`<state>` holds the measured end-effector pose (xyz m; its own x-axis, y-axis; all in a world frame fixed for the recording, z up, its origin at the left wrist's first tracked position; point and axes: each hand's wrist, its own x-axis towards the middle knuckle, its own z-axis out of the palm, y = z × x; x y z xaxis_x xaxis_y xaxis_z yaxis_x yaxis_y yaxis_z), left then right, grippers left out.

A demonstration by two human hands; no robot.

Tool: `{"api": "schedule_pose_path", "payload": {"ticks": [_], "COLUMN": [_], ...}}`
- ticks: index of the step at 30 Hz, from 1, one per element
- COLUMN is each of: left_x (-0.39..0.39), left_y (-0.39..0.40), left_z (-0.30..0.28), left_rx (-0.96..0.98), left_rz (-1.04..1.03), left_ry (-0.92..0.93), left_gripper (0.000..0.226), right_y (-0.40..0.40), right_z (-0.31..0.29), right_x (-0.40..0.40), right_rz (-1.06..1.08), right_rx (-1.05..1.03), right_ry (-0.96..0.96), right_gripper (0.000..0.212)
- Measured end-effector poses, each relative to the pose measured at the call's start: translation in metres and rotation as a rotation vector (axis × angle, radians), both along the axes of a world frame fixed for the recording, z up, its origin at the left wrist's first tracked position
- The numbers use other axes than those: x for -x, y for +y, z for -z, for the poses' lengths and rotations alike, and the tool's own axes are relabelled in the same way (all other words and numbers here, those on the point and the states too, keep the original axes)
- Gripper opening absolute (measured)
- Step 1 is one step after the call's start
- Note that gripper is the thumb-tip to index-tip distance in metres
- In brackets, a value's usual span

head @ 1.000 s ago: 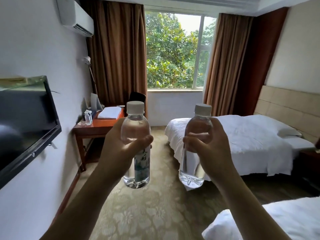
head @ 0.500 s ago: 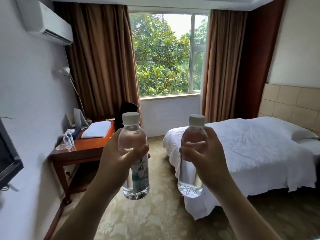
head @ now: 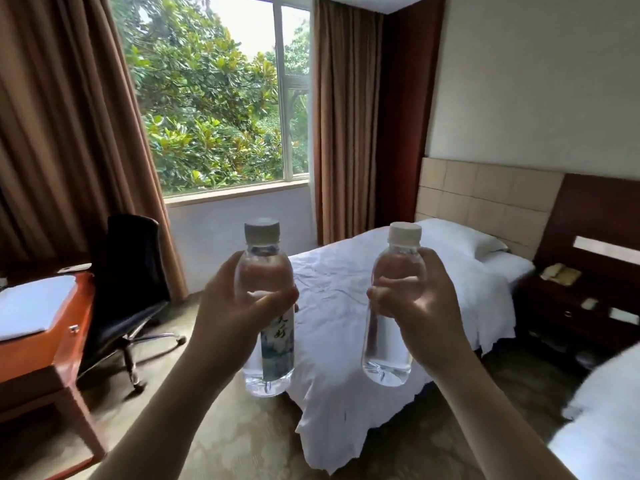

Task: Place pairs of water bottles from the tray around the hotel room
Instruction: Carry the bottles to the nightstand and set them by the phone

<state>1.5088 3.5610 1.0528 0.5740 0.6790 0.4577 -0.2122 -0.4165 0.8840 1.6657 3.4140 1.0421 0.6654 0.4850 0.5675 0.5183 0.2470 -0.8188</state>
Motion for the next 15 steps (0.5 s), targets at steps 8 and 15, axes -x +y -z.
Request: {"api": "schedule_pose_path", "payload": {"ticks": [8,15], "left_x": [-0.163,-0.306], "left_y": [0.099,0.108], "left_z": [-0.001,-0.005], "left_rx": [-0.031,0.004], "left_rz": [0.357,0.672], "left_ry": [0.04,0.054], "left_gripper": [0.046,0.043], "right_y": [0.047,0.027], "right_z": [-0.001,0.006], "right_x": [-0.117,-0.196], "right_rz": [0.359,0.617], "right_rx": [0.009,-0.014], "right_ry": [0.121,0.149], "right_gripper": [0.066,0.044]}}
